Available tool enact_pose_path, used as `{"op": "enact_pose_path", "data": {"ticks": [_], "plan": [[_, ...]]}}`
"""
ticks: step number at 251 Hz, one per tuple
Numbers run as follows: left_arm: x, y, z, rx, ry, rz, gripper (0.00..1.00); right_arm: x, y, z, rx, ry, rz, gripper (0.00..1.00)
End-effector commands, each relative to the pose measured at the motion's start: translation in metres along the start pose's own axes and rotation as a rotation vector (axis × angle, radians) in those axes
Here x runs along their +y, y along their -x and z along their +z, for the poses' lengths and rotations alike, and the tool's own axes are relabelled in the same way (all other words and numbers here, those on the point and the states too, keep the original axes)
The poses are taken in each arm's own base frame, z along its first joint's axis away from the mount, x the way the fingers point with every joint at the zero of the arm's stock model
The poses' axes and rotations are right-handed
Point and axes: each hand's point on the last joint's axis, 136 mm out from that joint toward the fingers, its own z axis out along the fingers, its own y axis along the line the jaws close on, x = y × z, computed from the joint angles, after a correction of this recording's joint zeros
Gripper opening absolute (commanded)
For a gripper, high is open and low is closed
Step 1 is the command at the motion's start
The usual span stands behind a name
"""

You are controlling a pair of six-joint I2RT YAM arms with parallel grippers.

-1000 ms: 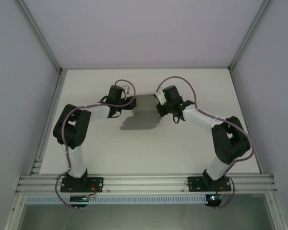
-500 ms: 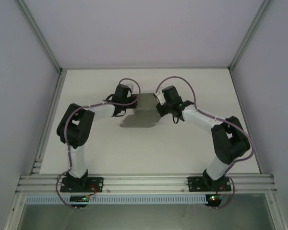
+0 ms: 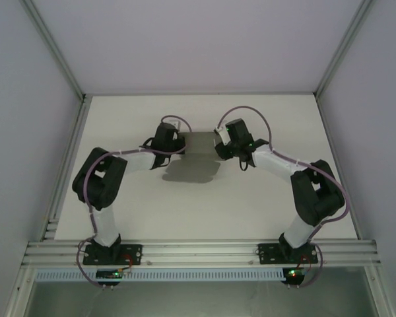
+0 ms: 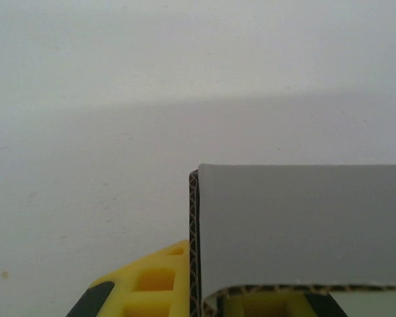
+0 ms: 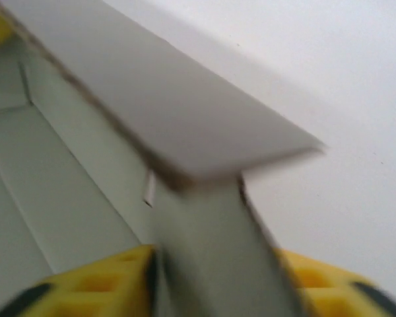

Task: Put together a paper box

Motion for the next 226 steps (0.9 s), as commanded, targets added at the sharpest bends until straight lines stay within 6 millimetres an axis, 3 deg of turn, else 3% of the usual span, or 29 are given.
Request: {"op": "enact_pose_path", "data": {"ticks": [1, 21, 71, 92, 149, 152, 170, 226], "plan": [[0.004, 0.014, -0.008, -0.044, -0.002, 0.044, 0.0, -0.017, 0.008, -0.016, -0.011, -0.014, 0.051, 0.84], [0.011, 0.014, -0.009, -0.022, 0.051, 0.042, 0.0, -0.032, 0.015, -0.031, -0.048, -0.035, 0.102, 0.99], [0.019, 0.008, -0.008, -0.011, 0.098, 0.042, 0.0, -0.067, 0.052, -0.083, -0.221, -0.113, 0.21, 0.99], [0.016, 0.009, -0.008, -0.011, 0.084, 0.042, 0.0, -0.074, 0.062, -0.093, -0.262, -0.089, 0.263, 0.99], [0.011, 0.009, -0.009, 0.004, 0.065, 0.049, 0.0, -0.074, 0.072, -0.069, -0.231, -0.046, 0.269, 0.99], [0.011, 0.01, -0.009, 0.003, 0.064, 0.05, 0.0, -0.076, 0.082, -0.073, -0.252, -0.046, 0.266, 0.99], [0.011, 0.01, -0.01, 0.0, 0.063, 0.048, 0.0, -0.071, 0.088, -0.063, -0.244, -0.007, 0.26, 0.99], [0.011, 0.009, -0.008, 0.009, 0.062, 0.031, 0.0, -0.057, 0.077, -0.031, -0.142, 0.072, 0.249, 0.99]]}}
